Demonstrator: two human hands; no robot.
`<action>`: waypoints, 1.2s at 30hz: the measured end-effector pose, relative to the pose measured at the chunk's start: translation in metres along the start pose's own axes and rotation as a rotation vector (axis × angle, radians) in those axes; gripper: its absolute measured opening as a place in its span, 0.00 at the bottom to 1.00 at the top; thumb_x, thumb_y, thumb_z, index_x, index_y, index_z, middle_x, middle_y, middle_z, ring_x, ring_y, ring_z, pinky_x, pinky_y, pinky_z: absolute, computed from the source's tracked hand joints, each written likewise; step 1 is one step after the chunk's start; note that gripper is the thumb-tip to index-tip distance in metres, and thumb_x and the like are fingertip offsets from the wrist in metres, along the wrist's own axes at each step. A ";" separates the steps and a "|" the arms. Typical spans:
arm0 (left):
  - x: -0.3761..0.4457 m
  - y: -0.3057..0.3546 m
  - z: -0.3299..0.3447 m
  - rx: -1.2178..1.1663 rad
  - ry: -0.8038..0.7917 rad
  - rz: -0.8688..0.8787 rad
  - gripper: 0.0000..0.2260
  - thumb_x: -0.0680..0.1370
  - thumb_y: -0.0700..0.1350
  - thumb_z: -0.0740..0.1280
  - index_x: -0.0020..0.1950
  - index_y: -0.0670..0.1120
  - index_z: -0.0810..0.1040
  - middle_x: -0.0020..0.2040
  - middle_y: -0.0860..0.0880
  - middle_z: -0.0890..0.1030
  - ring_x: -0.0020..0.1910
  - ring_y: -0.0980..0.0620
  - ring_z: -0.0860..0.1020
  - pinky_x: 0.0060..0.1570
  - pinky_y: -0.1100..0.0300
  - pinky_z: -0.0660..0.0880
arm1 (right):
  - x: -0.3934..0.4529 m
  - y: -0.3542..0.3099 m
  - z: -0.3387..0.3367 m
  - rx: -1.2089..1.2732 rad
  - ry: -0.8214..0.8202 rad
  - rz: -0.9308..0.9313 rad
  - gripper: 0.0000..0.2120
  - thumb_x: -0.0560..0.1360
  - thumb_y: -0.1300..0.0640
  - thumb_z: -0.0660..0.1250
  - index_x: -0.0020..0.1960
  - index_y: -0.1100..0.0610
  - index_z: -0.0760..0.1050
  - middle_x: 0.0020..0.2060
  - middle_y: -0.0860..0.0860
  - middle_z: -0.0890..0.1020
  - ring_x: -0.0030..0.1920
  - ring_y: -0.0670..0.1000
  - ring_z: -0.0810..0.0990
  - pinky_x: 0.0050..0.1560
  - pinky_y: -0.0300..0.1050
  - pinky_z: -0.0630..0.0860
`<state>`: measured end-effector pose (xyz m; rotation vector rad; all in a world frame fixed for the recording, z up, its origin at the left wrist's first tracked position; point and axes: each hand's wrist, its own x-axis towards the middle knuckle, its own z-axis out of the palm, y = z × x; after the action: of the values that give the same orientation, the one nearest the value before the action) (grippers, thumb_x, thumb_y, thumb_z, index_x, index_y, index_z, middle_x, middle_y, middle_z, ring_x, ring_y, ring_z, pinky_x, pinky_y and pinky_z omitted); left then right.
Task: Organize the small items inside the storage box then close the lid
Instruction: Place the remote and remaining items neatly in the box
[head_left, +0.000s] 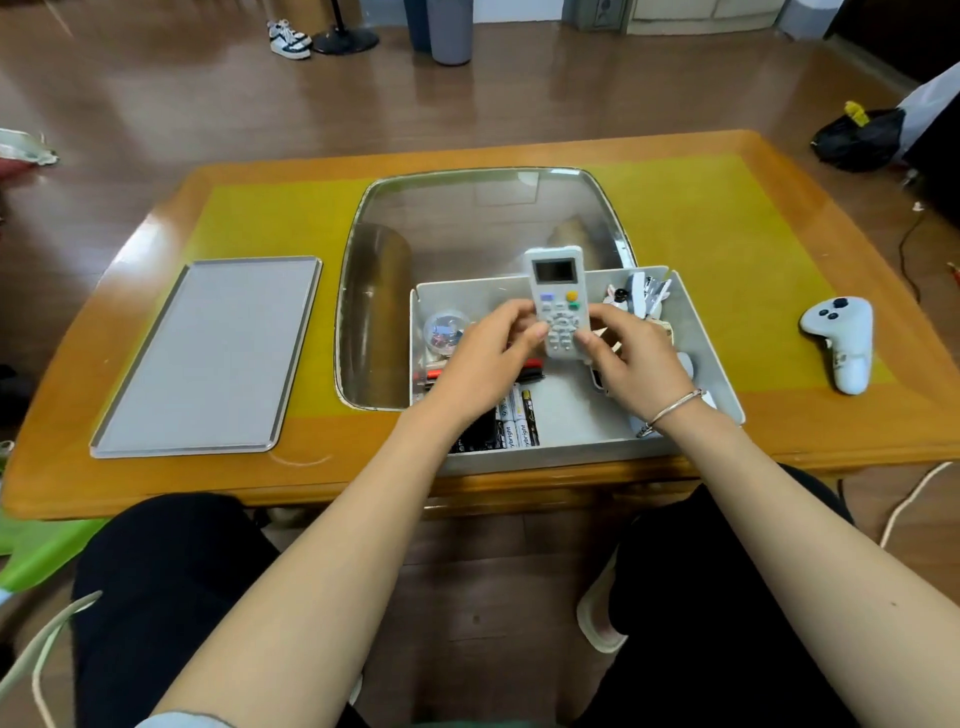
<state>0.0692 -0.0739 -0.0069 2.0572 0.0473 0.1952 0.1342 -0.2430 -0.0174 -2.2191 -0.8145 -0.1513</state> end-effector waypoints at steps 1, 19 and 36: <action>0.000 -0.002 0.005 0.000 0.009 -0.010 0.11 0.81 0.44 0.63 0.62 0.45 0.74 0.55 0.51 0.81 0.50 0.62 0.78 0.54 0.64 0.74 | -0.002 0.001 -0.001 0.036 -0.051 0.017 0.11 0.77 0.61 0.63 0.59 0.58 0.76 0.46 0.51 0.82 0.37 0.40 0.76 0.40 0.30 0.67; 0.004 -0.021 0.005 0.440 0.049 -0.183 0.09 0.81 0.51 0.61 0.46 0.47 0.71 0.42 0.53 0.77 0.40 0.53 0.75 0.36 0.57 0.71 | 0.033 0.036 -0.002 -0.764 -0.304 -0.027 0.22 0.72 0.40 0.65 0.62 0.49 0.72 0.59 0.50 0.77 0.61 0.54 0.71 0.58 0.52 0.63; 0.007 -0.019 0.039 0.431 -0.088 -0.244 0.12 0.78 0.50 0.67 0.44 0.40 0.77 0.37 0.47 0.78 0.38 0.48 0.77 0.36 0.56 0.72 | 0.037 0.038 0.001 -0.745 -0.300 -0.081 0.13 0.71 0.45 0.68 0.53 0.48 0.78 0.51 0.50 0.77 0.56 0.54 0.72 0.55 0.49 0.62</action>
<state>0.0828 -0.0979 -0.0410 2.4612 0.3080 -0.0650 0.1864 -0.2432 -0.0286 -2.9559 -1.1460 -0.1840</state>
